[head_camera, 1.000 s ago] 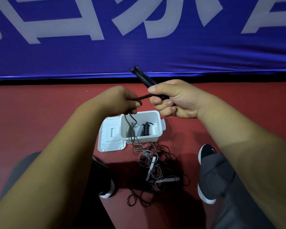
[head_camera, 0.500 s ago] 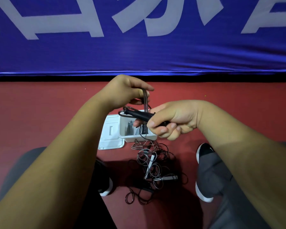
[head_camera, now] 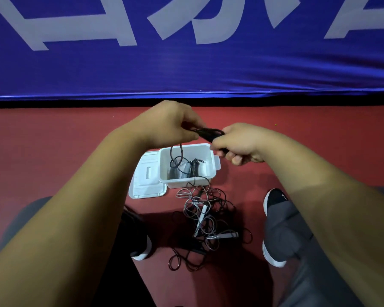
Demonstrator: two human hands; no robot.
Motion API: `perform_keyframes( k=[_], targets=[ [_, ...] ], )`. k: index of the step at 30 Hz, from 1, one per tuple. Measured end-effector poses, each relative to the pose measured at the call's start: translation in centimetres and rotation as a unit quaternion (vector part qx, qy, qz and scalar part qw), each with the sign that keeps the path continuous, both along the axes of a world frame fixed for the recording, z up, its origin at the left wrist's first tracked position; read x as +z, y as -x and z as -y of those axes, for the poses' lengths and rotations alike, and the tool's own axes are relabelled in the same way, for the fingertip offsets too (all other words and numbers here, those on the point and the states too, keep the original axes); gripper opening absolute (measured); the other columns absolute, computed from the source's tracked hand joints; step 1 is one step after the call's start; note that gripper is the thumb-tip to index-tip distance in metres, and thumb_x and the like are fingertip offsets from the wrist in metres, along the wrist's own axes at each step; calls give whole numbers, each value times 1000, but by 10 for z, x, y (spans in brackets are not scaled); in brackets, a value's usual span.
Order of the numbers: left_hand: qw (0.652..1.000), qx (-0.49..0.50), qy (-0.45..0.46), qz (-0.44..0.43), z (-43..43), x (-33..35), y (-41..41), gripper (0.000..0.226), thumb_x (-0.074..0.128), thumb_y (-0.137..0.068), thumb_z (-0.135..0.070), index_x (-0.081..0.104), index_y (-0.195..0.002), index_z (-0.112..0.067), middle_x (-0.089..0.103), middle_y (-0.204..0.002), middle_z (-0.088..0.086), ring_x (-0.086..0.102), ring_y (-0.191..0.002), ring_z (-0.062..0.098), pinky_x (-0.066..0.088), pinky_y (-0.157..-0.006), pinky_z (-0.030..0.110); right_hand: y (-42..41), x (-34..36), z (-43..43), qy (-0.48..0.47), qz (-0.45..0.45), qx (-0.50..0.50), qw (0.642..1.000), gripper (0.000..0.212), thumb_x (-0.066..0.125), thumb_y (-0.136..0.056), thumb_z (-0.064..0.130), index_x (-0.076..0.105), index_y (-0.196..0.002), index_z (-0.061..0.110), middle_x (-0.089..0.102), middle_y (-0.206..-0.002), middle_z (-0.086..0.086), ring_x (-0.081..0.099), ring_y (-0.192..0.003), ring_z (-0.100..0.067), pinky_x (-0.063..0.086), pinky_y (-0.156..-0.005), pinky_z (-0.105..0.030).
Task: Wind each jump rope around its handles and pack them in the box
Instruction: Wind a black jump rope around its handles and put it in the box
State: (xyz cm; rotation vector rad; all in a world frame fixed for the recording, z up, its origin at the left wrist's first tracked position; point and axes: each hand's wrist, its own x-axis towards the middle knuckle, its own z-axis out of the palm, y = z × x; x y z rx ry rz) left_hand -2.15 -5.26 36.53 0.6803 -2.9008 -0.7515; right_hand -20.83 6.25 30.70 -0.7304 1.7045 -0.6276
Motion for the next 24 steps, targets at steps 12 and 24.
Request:
perform_keyframes(
  k=[12, 24],
  targets=[
    [974, 179, -116, 72, -7, -30, 9, 20, 56, -101, -11, 68, -91, 1, 74, -69, 15, 73, -54, 29, 64, -57, 41, -11, 9, 8, 155, 131, -116, 972, 37, 80, -93, 44, 60, -106, 16, 52, -72, 1, 29, -52, -7, 19, -42, -21],
    [931, 46, -344, -114, -8, -6, -5, 23, 56, -108, -13, 70, -126, -9, 78, -104, 14, 73, -97, 22, 58, -94, 37, 2, 30, 9, 186, 276, -214, 919, 30, 64, -102, 47, 55, -95, 20, 49, -69, 2, 23, -47, -5, 17, -36, -19]
  ],
)
